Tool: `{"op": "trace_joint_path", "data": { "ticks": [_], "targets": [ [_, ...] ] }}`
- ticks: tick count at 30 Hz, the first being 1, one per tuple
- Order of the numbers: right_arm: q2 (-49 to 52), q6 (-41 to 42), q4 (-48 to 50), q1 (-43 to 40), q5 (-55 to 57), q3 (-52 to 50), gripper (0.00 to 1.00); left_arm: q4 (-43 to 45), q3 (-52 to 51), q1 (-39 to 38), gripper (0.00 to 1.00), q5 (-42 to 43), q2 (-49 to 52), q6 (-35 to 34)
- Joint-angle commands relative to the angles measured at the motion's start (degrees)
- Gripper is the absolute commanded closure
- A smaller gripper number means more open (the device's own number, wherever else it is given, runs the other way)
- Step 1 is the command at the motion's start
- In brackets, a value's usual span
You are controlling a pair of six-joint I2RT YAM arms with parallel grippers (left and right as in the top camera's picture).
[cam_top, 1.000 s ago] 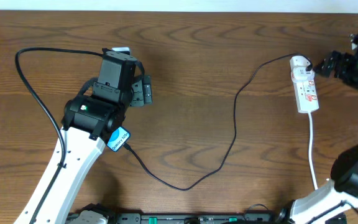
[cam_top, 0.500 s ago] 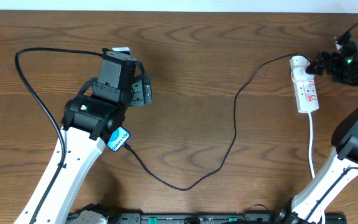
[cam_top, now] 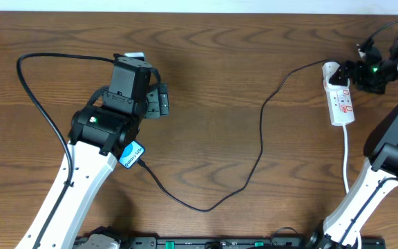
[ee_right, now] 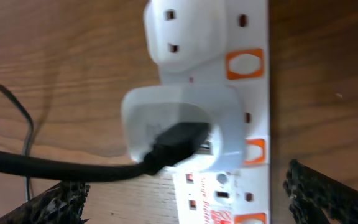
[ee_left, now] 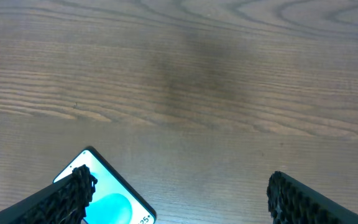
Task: Plug charger to phone and switch on socket
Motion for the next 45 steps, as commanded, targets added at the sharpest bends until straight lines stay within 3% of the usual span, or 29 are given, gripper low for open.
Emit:
{"op": "trace_joint_path", "data": {
  "ticks": [1, 45],
  "targets": [
    [1.0, -1.3, 0.3, 0.9, -1.1, 0.9, 0.01, -0.2, 0.8, 0.1, 0.09, -0.7, 0.3, 0.7],
    [1.0, 5.4, 5.2, 1.5, -8.2, -5.4, 0.01, -0.1, 0.8, 0.1, 0.09, -0.7, 0.3, 0.7]
  ]
}}
